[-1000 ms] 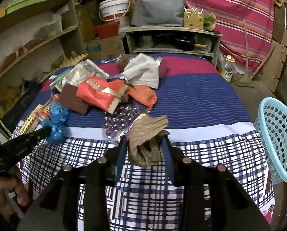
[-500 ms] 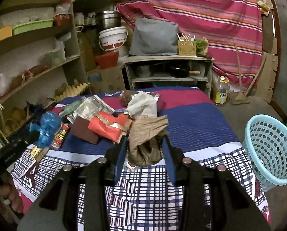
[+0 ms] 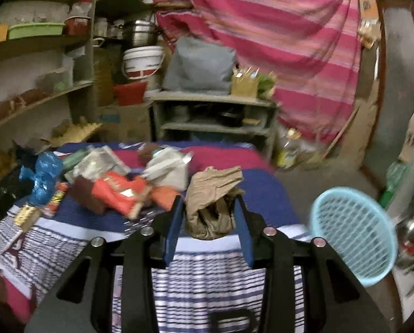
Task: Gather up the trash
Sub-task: 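Drop the brown bag into the basket with the right tool while the left tool drops the blue bag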
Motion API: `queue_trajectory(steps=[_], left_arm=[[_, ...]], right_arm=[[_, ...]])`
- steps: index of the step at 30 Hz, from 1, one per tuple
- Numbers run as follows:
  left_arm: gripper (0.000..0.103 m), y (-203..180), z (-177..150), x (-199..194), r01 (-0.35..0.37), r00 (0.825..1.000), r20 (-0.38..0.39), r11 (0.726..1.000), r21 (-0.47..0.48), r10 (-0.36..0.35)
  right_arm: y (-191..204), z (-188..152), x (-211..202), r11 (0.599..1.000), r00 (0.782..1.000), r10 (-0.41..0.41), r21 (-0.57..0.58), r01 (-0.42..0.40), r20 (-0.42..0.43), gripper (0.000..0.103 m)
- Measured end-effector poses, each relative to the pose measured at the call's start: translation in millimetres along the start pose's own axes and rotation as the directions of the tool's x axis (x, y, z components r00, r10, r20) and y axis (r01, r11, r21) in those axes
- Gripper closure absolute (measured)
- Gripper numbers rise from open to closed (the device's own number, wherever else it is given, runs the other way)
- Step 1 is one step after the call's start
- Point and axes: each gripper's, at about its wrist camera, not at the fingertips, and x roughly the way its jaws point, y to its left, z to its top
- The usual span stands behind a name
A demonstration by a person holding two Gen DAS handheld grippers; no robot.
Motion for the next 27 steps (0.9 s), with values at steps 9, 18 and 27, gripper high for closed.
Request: queue_trajectory(steps=[9, 18, 27], left_arm=[[0.097, -129.3, 31.9, 24.6, 0.177, 0.984, 0.014, 0.98, 0.091, -0.179], [0.097, -265.8, 6.9, 68.6, 0.347, 0.938, -0.071, 0.915, 0.204, -0.34], [0.097, -336.8, -20.1, 117.2, 0.443, 0.896, -0.156, 0.865, 0.236, -0.416]], right_arm=[[-117.4, -1.0, -30.4, 0.973, 0.982, -0.18, 0.154, 0.17, 0.056, 0.066], [-236.7, -18.3, -47.2, 0.909, 0.938, -0.342, 0.274, 0.312, 0.065, 0.066], [-279.3, -46.4, -32.6, 0.881, 0.952, -0.304, 0.389, 0.271, 0.025, 0.066]])
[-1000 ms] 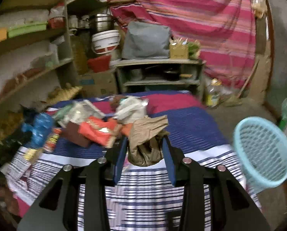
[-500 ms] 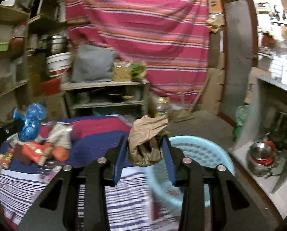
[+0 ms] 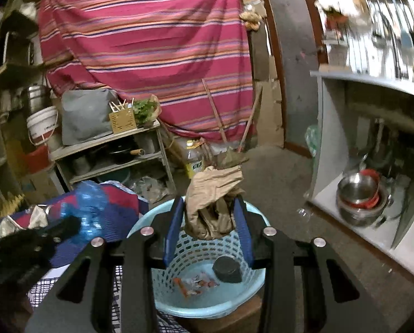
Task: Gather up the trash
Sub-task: 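Drop the brown bag into the basket with the right tool while the left tool drops the blue bag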
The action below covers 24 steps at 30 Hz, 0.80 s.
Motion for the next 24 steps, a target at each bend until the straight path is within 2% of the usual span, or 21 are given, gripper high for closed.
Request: queue_trajectory(steps=[5, 8, 9, 10, 11, 13, 16, 19, 24], left_arm=[[0.097, -7.1, -8.0, 31.5, 0.012, 0.998, -0.057, 1.0, 0.005, -0.012], [0.092, -8.7, -10.9, 39.8, 0.017, 0.998, -0.069, 1.0, 0.015, -0.016], [0.072, -9.6, -11.4, 42.5, 0.008, 0.998, -0.066, 1.0, 0.02, -0.007], [0.045, -10.1, -11.3, 43.7, -0.014, 0.998, -0.056, 1.0, 0.019, 0.015], [0.038, -7.4, -10.6, 42.0, -0.056, 0.998, -0.029, 0.998, 0.01, 0.057], [0.037, -2.1, -8.3, 38.9, -0.063, 0.998, -0.02, 0.998, -0.01, 0.063], [0.037, 9.6, -4.4, 29.8, -0.077, 0.997, -0.016, 0.996, -0.039, 0.077], [0.037, 21.0, -1.1, 9.3, -0.101, 0.995, 0.004, 0.994, -0.042, 0.101], [0.037, 54.4, -3.2, -41.2, -0.165, 0.986, 0.024, 0.985, -0.054, 0.167]], right_arm=[[-3.1, -4.2, 16.7, 1.0, 1.0, 0.004, 0.003, -0.004, -0.02, 0.064], [2.2, -8.0, 23.6, 1.0, 0.999, 0.012, -0.021, -0.013, -0.045, 0.058], [2.9, -9.0, 27.5, 0.999, 0.999, -0.007, -0.038, 0.005, -0.044, 0.054], [2.6, -10.1, 29.8, 0.999, 0.999, -0.011, -0.04, 0.009, -0.051, 0.049], [0.6, -11.0, 31.9, 0.999, 0.998, -0.01, -0.032, 0.008, -0.062, 0.049], [-2.6, -11.9, 34.0, 1.0, 0.997, -0.011, -0.006, 0.011, -0.074, 0.049], [-1.3, -10.6, 31.5, 0.999, 0.998, -0.024, -0.027, 0.022, -0.058, 0.048], [6.9, -10.1, 28.2, 0.998, 0.998, -0.026, -0.053, 0.023, -0.059, 0.042], [33.3, -4.7, 12.5, 0.997, 0.999, -0.011, -0.071, 0.008, -0.044, 0.042]])
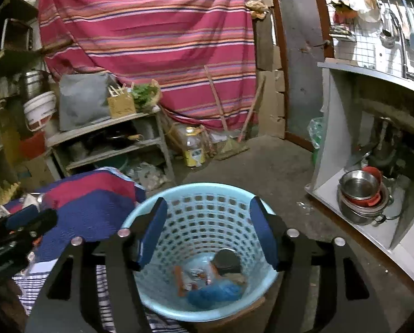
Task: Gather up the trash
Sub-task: 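Return both tools to the blanket and grasp the orange snack stick with the left tool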
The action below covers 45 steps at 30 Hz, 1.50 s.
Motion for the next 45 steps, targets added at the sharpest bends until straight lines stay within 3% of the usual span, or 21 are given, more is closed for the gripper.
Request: queue_trajectory(steps=[8, 11, 16, 18, 21, 22, 24, 27, 29, 33, 35, 37, 40, 44, 45], left_arm=[[0.035, 96.6, -11.2, -81.0, -0.178, 0.984, 0.018, 0.982, -0.055, 0.179], [0.022, 147.7, -20.3, -124.2, -0.261, 0.963, 0.038, 0.961, -0.096, 0.265], [0.018, 251.4, -30.7, -183.3, -0.39, 0.912, 0.046, 0.898, -0.205, 0.407], [0.016, 294.9, -35.7, -205.9, -0.45, 0.875, 0.049, 0.848, -0.281, 0.481], [0.014, 344.3, -50.1, -227.3, -0.477, 0.851, 0.045, 0.807, -0.348, 0.523], [0.011, 358.6, -57.4, -232.1, -0.463, 0.856, 0.054, 0.807, -0.366, 0.515], [0.011, 382.8, -70.5, -236.3, -0.416, 0.88, 0.04, 0.81, -0.414, 0.473], [0.011, 401.4, -82.9, -230.5, -0.409, 0.889, 0.013, 0.808, -0.425, 0.458], [0.011, 405.0, -84.6, -220.0, -0.458, 0.873, -0.023, 0.803, -0.382, 0.487], [0.011, 391.5, -87.9, -209.7, -0.489, 0.864, -0.05, 0.813, -0.317, 0.501], [0.011, 383.5, -92.6, -204.9, -0.474, 0.875, -0.066, 0.823, -0.313, 0.479], [0.011, 377.7, -96.3, -196.5, -0.482, 0.875, -0.097, 0.831, -0.279, 0.475], [0.011, 368.8, -101.9, -181.6, -0.465, 0.885, -0.144, 0.859, -0.213, 0.443], [0.012, 362.7, -109.6, -169.7, -0.501, 0.862, -0.185, 0.851, -0.159, 0.473], [0.016, 362.4, -111.4, -168.4, -0.5, 0.862, -0.193, 0.851, -0.163, 0.47]], right_arm=[[87.1, 5.9, -34.7, 0.993, 0.996, 0.092, -0.081, -0.09, 0.015, 0.038], [129.0, 8.3, -52.3, 0.975, 0.989, 0.147, -0.172, -0.142, 0.017, 0.028], [194.7, 22.8, -78.6, 0.947, 0.963, 0.266, -0.198, -0.254, 0.037, 0.022], [224.4, 26.3, -83.5, 0.929, 0.948, 0.317, -0.21, -0.305, 0.025, 0.018], [272.1, 29.3, -84.7, 0.91, 0.938, 0.345, -0.254, -0.329, 0.023, 0.017], [288.3, 26.2, -84.1, 0.896, 0.93, 0.367, -0.278, -0.345, 0.027, 0.017], [308.2, 13.0, -82.1, 0.886, 0.923, 0.382, -0.302, -0.353, 0.04, 0.016], [326.7, -21.4, -67.6, 0.877, 0.91, 0.415, -0.26, -0.405, -0.018, 0.015], [338.9, -34.1, -56.2, 0.877, 0.911, 0.408, -0.251, -0.409, -0.06, 0.015], [355.2, -48.3, -57.0, 0.841, 0.903, 0.426, -0.347, -0.416, -0.051, 0.015], [352.9, -50.8, -54.1, 0.839, 0.899, 0.435, -0.338, -0.427, -0.057, 0.015], [349.9, -51.9, -50.0, 0.843, 0.895, 0.439, -0.31, -0.439, -0.076, 0.015], [345.7, -51.3, -43.0, 0.853, 0.898, 0.429, -0.286, -0.438, -0.097, 0.015], [341.4, -51.6, -38.6, 0.859, 0.904, 0.412, -0.282, -0.427, -0.114, 0.015], [340.6, -51.8, -37.8, 0.864, 0.91, 0.399, -0.286, -0.414, -0.112, 0.015]])
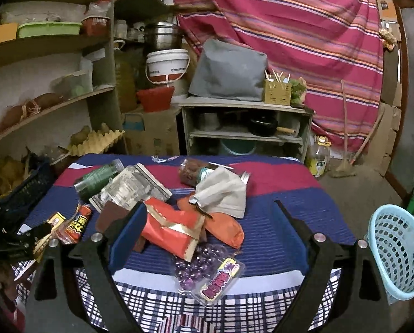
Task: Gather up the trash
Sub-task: 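Return both tools to the blanket and grasp the orange snack stick with the left tool, then grasp the orange-red wrapper with the right tool while the left tool holds the snack stick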
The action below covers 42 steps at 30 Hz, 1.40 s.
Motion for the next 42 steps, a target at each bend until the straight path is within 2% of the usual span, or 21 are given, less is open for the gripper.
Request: queue_trajectory(steps=[4, 11, 14, 18, 22, 24, 26, 29, 32, 36, 42], left_arm=[[0.031, -0.2, -2.4, 11.7, 0.002, 0.999, -0.042, 1.0, 0.004, -0.002], [0.058, -8.9, -2.7, 29.6, -0.008, 0.997, -0.073, 0.999, 0.054, 0.012], [0.067, -9.7, -0.2, 36.6, 0.02, 0.996, -0.089, 0.999, 0.034, -0.017], [0.067, -17.8, -0.1, 42.6, 0.085, 0.99, -0.112, 0.996, 0.017, -0.083], [0.066, -29.5, -0.9, 56.4, 0.049, 0.989, -0.139, 0.998, 0.043, -0.042], [0.062, -28.0, 0.1, 65.4, 0.038, 0.987, -0.154, 0.999, 0.006, -0.037], [0.062, -25.1, 2.0, 69.6, 0.043, 0.987, -0.156, 0.998, -0.039, -0.049], [0.066, -25.9, 3.5, 71.8, 0.033, 0.989, -0.145, 0.997, -0.064, -0.042], [0.076, -24.9, 4.6, 70.5, 0.03, 0.991, -0.13, 0.997, -0.071, -0.04], [0.077, -24.9, 7.1, 64.1, 0.051, 0.991, -0.116, 0.996, -0.075, -0.059], [0.079, -31.4, 14.9, 41.8, 0.09, 0.994, -0.052, 0.994, -0.062, -0.093]], right_arm=[[-7.0, -1.1, 0.8, 1.0, 1.0, -0.009, 0.01, 0.01, -0.013, 0.015], [-7.7, -1.6, 3.8, 1.0, 1.0, -0.016, 0.01, 0.016, -0.025, 0.015], [-7.5, -1.5, 3.9, 1.0, 1.0, -0.011, 0.011, 0.012, -0.027, 0.015], [-8.1, -1.7, 3.6, 1.0, 1.0, -0.014, 0.013, 0.014, -0.025, 0.015], [-6.5, -2.5, 2.9, 1.0, 1.0, -0.009, 0.02, 0.01, -0.03, 0.015], [-3.6, -2.9, 2.9, 1.0, 1.0, -0.007, 0.013, 0.008, -0.031, 0.015], [-2.2, -3.7, 2.9, 1.0, 0.999, -0.002, 0.006, 0.002, -0.032, 0.015], [-0.7, -4.3, 4.6, 1.0, 0.999, -0.001, -0.001, 0.001, -0.039, 0.015], [-1.0, -5.3, 7.5, 1.0, 0.999, 0.0, -0.008, 0.0, -0.048, 0.015], [-1.5, -9.1, 16.7, 1.0, 0.997, -0.005, -0.02, 0.003, -0.075, 0.015], [-0.5, -13.2, 25.8, 1.0, 0.995, -0.005, -0.031, 0.002, -0.103, 0.015]])
